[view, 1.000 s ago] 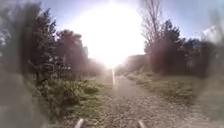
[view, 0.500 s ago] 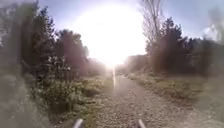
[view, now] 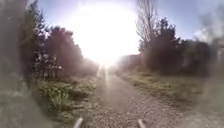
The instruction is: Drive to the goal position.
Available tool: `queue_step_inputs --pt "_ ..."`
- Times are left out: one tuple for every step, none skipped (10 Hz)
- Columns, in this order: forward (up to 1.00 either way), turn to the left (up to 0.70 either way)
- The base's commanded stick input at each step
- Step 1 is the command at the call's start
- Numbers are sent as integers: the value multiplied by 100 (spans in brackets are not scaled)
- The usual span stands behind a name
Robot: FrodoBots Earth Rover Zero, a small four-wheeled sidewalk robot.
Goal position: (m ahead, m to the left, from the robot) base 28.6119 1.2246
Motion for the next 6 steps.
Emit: queue_step_inputs --pt "50 0" --pt "50 0" --pt "50 0" --pt "50 0" --pt "50 0" --pt "50 0"
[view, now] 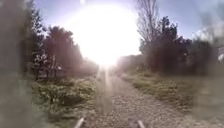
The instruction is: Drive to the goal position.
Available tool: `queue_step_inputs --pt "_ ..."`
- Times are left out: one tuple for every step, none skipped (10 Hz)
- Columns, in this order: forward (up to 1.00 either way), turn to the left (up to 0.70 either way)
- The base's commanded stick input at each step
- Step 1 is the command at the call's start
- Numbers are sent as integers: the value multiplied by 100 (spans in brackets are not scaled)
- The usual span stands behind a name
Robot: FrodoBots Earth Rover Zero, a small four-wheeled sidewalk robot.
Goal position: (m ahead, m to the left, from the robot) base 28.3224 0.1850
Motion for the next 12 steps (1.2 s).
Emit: queue_step_inputs --pt "50 0" --pt "50 0" --pt "50 0" --pt "50 0" --pt "50 0" --pt "50 0" --pt "50 0" --pt "50 0" --pt "50 0" --pt "50 0" --pt "50 0" --pt "50 0"
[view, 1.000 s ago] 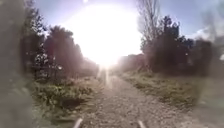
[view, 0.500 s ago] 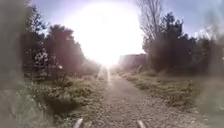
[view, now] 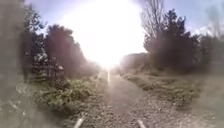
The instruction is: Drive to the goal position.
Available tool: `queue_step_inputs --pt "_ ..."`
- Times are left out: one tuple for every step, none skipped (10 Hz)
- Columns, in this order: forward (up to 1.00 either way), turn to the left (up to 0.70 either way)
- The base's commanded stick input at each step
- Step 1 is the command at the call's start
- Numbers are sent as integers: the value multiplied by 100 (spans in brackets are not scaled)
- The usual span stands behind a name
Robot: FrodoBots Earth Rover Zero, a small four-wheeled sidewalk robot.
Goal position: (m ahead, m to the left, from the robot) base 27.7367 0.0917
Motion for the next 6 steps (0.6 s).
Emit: queue_step_inputs --pt "50 0" --pt "50 0" --pt "50 0" --pt "50 0" --pt "50 0" --pt "50 0"
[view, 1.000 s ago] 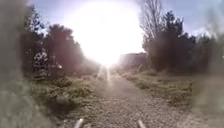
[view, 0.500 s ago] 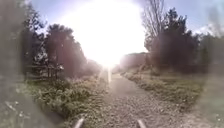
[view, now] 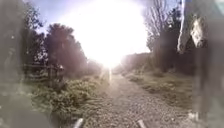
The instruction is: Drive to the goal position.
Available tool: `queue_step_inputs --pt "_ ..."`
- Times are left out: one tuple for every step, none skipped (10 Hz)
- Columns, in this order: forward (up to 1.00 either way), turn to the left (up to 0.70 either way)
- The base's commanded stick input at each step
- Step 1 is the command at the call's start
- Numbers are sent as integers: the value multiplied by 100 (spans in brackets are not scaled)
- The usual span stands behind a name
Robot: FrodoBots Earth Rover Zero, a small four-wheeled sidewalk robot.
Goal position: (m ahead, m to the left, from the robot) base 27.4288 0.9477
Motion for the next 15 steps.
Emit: queue_step_inputs --pt "50 0" --pt "50 0" --pt "50 0" --pt "50 0" --pt "50 0" --pt "50 0" --pt "50 0" --pt "50 0" --pt "50 0" --pt "50 0" --pt "50 0" --pt "50 0" --pt "50 0" --pt "50 0" --pt "50 0"
